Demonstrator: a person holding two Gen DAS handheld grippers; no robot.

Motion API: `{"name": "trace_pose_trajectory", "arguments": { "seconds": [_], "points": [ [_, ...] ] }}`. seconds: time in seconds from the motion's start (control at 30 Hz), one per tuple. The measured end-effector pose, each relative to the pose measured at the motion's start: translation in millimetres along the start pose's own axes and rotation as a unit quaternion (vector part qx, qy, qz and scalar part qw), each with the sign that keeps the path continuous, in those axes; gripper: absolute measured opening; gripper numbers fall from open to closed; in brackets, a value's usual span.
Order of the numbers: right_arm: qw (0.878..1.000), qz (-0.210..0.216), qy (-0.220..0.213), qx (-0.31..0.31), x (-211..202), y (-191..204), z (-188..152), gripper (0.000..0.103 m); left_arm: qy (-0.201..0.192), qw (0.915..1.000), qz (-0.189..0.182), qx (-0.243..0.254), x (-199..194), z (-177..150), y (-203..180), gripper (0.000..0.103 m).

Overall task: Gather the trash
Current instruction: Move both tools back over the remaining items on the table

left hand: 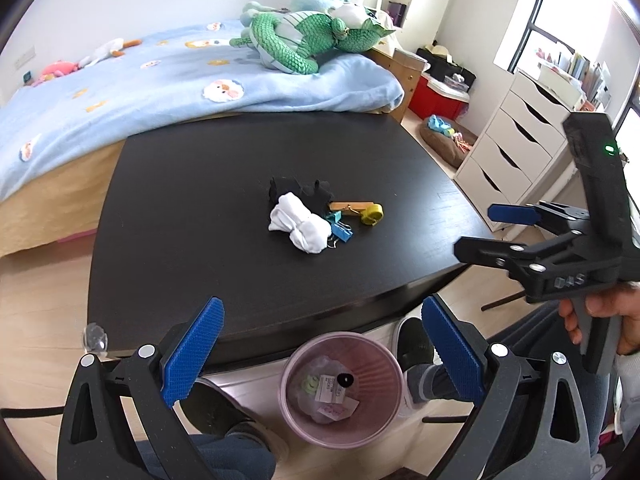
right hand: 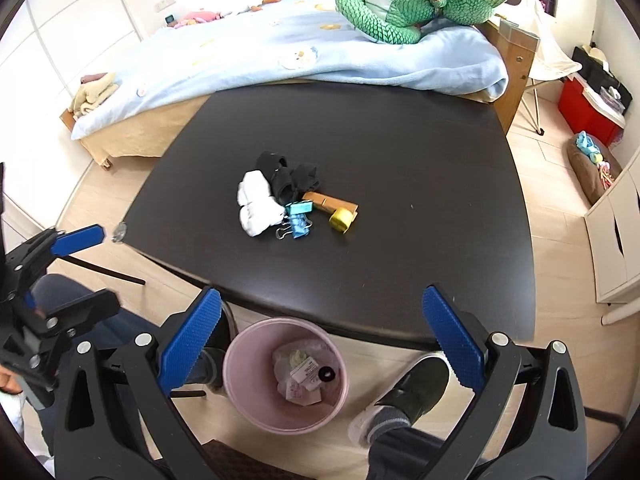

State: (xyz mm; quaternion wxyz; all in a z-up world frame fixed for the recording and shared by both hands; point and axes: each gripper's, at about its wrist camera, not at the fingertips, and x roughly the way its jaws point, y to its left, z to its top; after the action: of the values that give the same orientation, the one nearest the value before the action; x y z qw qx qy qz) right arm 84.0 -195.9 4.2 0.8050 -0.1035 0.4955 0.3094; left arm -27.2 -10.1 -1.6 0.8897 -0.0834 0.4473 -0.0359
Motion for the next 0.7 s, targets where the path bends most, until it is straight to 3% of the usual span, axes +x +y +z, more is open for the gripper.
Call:
{"name": "trace_pose_trajectory", "arguments": {
  "seconds": [0.57, 0.6, 0.7],
  "points": [
    [0.999, 0.005, 0.047, 0.011, 80, -22, 44, 0.099, 0.013, 0.9998, -0.003, -0.012, 20, 9, 11, 0.095],
    [0.999, 0.006, 0.049, 0.013, 84, -22, 44, 0.098, 0.014, 0.9998, -0.003, -0.014, 21, 9, 12, 0.095],
    [0.998, 0.009, 0.056, 0.014, 94, -22, 46, 0.083, 0.019, 0.9997, -0.004, -0.017, 25, 10, 13, 0.095]
  ]
}}
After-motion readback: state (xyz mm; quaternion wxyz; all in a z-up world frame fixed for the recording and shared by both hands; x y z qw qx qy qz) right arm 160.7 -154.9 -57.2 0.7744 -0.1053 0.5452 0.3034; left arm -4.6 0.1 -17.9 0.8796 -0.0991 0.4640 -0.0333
